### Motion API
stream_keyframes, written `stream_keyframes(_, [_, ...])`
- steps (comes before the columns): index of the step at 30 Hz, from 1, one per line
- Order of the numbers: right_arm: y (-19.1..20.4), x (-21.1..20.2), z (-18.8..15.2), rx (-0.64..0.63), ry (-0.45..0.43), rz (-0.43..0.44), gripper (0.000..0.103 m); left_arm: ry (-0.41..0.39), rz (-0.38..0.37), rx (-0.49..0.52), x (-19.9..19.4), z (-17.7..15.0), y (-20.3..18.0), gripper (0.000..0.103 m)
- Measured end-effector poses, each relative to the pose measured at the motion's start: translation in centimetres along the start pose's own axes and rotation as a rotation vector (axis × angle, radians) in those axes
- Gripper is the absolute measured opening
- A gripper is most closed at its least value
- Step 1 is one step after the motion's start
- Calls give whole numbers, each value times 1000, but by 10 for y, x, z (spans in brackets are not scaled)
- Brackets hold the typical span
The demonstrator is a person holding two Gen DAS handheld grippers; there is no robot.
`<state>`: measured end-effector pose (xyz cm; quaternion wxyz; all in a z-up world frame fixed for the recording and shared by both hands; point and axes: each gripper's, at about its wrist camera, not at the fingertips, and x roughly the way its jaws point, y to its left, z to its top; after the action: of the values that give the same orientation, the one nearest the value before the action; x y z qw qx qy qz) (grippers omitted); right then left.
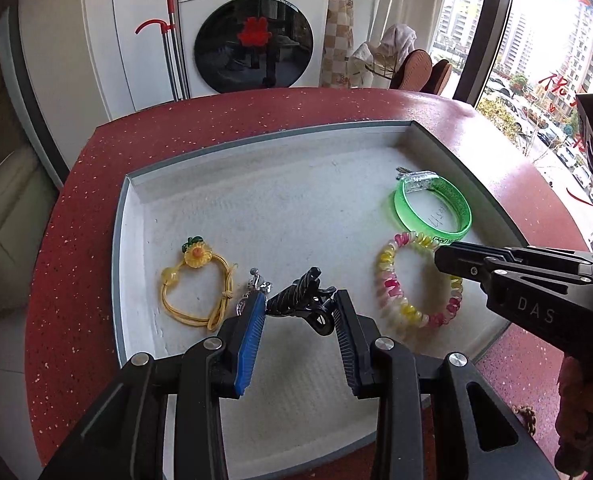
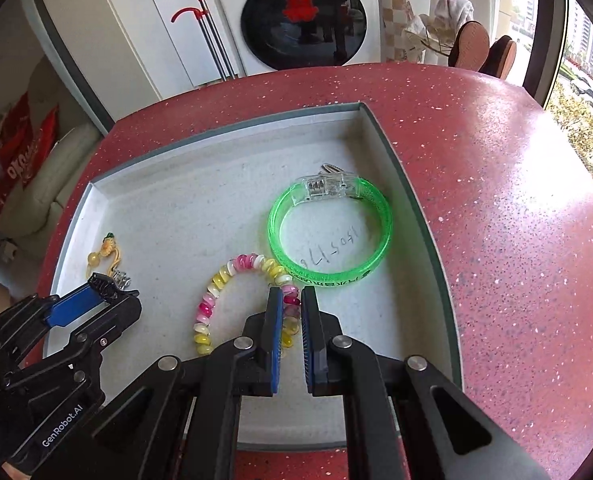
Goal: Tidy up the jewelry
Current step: 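Open the right tool to drop the beaded bracelet while the left releases the claw clip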
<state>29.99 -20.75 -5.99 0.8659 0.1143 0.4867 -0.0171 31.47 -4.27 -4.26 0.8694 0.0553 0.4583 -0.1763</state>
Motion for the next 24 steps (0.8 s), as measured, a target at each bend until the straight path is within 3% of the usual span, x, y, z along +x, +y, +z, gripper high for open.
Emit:
stream_keyframes(13, [-2, 3, 0, -4, -6, -33, 11, -7, 107, 68, 15, 5, -9, 54])
stream_keyframes(15, [-3, 3, 0, 1, 2, -24, 12, -4, 111, 73, 15, 5, -10, 59])
stream_keyframes(16, [-4, 3, 0, 4, 6, -19, 14, -3, 105, 66, 15, 5, -9, 65])
stream_keyframes(18, [-5, 1, -1, 13, 5, -7, 36, -13, 102, 52, 12, 5, -8, 65])
stream_keyframes(19, [-6, -1, -1, 19, 1, 1, 42, -17, 104, 49, 11, 5, -7, 65])
stream_keyframes(24, [-6, -12, -3, 29, -17, 32, 45, -35, 117, 45, 6, 6, -8, 65])
